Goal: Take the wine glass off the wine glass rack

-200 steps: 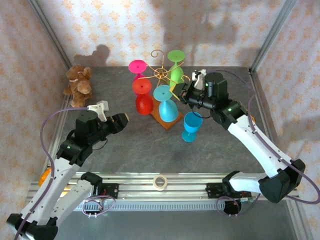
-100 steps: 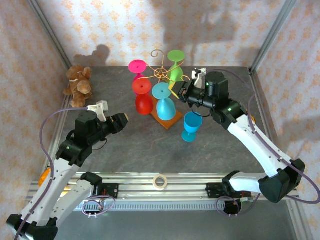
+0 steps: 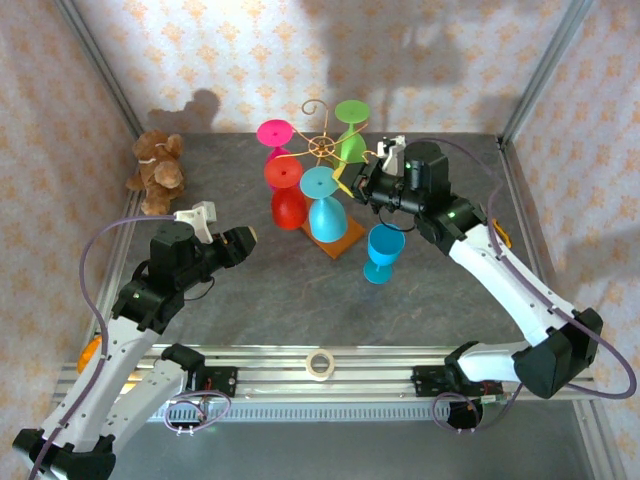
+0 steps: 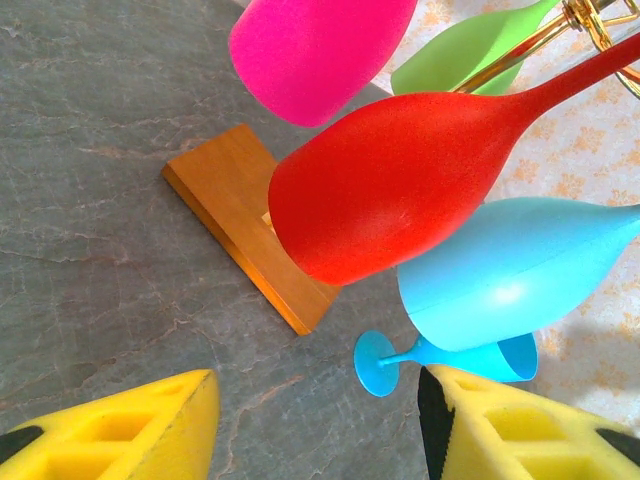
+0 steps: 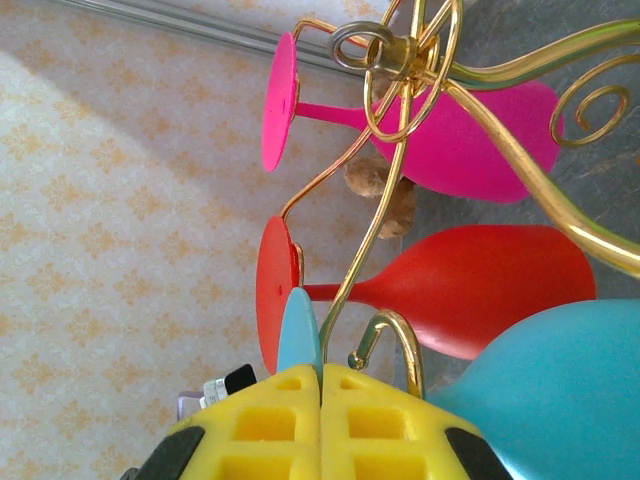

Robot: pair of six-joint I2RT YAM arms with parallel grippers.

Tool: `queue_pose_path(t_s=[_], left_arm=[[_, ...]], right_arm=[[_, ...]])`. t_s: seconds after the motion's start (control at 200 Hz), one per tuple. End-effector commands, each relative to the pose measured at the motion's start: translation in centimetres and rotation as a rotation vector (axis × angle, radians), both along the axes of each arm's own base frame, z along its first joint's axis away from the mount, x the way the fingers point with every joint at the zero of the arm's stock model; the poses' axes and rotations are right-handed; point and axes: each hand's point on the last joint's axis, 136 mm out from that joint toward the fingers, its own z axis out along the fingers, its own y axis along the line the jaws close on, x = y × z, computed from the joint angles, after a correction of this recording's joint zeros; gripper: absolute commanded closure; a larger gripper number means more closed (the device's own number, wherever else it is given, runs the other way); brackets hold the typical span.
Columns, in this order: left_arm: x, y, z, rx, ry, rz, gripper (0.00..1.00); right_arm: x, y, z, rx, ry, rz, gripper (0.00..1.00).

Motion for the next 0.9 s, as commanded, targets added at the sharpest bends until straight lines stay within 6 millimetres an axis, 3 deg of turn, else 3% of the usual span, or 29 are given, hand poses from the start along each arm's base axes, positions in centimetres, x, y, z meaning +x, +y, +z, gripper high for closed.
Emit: queue_pose_path(t_s=[0.0, 0.39, 0.891], left_arm=[[-0.1, 0.5, 0.2, 0.022, -0.017, 0.018, 0.45], [-0.2, 0.6, 0.6, 0.027, -0.024, 0.019, 0.45], [-0.4, 0.8, 0.8, 0.037, -0.026, 0.026, 0.45]], right_arm=[[0.5, -0.3, 3.0, 0.026, -0.085, -0.026, 1.00], [1.3, -1.0, 4.5, -0.021, -0.133, -0.075, 1.00], [2.7, -0.9, 3.8, -0.045, -0.113, -0.111, 1.00]])
